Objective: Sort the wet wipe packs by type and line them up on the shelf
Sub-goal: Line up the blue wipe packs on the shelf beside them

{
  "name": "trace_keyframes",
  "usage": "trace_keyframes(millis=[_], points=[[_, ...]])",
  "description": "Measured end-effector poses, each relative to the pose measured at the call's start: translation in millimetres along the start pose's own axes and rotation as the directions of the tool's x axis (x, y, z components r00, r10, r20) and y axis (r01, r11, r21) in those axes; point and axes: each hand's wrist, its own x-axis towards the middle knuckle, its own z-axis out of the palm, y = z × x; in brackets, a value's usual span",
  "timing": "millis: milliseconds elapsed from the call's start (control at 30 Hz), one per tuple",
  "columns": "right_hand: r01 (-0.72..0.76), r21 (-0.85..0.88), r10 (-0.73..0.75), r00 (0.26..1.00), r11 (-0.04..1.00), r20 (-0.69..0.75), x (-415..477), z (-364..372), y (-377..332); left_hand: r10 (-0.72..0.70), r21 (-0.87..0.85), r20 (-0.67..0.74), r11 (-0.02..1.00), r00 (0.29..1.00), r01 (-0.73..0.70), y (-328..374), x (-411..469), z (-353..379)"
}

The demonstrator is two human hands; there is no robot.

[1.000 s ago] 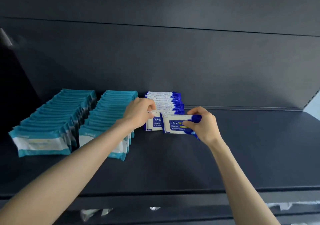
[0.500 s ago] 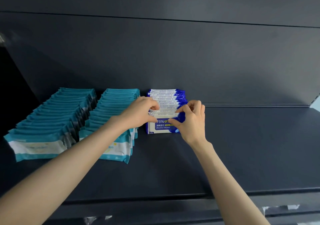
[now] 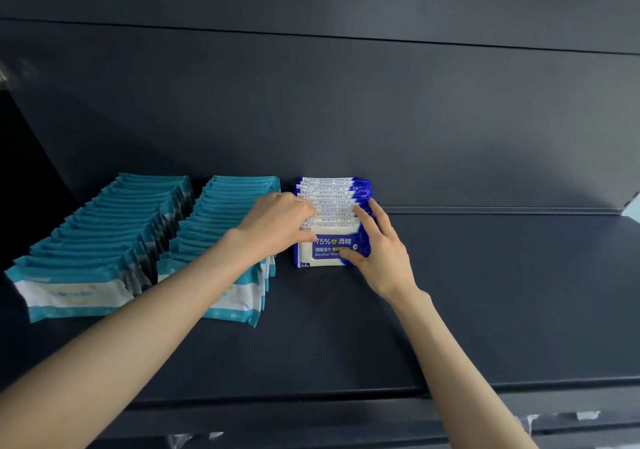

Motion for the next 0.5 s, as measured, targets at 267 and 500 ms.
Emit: trace_keyframes(millis=[267, 500], points=[[0.004, -0.092, -0.004, 1.000, 0.996, 0.001, 1.3, 0.6, 0.6, -0.016, 0.006, -0.010, 1.000, 1.000, 0.016, 3.2, 1.0, 0.0], [-0.020, -0.163, 0.023, 1.000, 0.987, 0.019, -2.1, -5.5, -7.9, -0.032, -0.075, 0.043, 0.997, 0.999, 0.035, 5.0, -6.0, -8.9]])
